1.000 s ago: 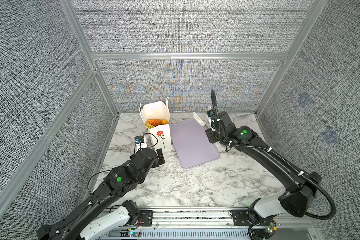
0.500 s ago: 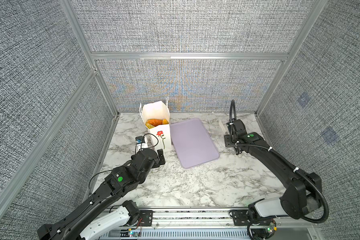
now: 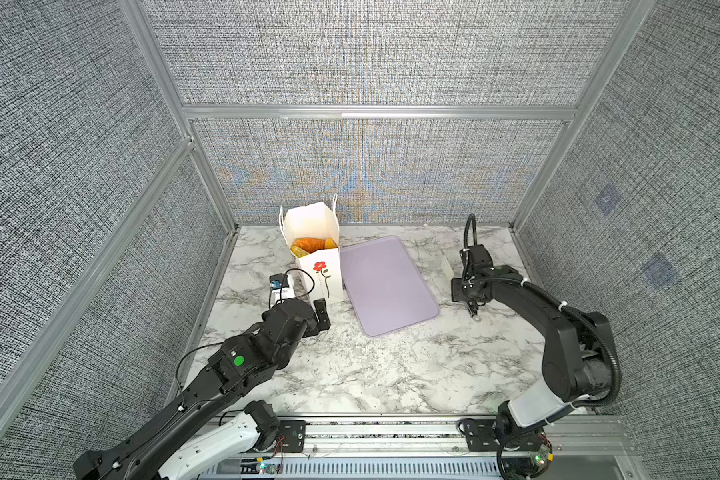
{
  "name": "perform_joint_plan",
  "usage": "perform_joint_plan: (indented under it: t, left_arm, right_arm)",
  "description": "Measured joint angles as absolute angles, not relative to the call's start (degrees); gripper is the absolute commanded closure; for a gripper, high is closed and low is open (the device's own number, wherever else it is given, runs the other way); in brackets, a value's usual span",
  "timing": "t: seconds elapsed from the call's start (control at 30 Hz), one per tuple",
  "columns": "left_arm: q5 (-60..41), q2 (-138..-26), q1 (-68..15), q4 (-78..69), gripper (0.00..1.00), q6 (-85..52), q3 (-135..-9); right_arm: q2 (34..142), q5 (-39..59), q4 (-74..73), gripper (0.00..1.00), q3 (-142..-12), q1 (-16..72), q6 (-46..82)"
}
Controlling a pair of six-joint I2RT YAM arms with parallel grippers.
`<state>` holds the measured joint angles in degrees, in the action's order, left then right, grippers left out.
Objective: Place the fake bread into the paper bag
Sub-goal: 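Move the tongs away from the tray and lay them on the table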
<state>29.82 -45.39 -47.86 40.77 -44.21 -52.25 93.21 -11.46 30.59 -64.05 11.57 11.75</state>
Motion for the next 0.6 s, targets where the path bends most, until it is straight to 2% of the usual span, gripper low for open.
perform_joint_plan:
  t: [0.33, 0.6]
  left_arm:
    - [29.8, -44.9, -47.9, 40.8, 0.01, -45.0, -51.1]
    - [29.8, -43.7, -47.9, 40.9, 0.01, -45.5, -49.7]
  right_arm:
    - [98.7, -8.9, 25.7, 0.35, -63.8, 10.9, 11.4]
    - [102.8, -7.9, 24.3, 0.26, -65.0, 10.1, 10.5]
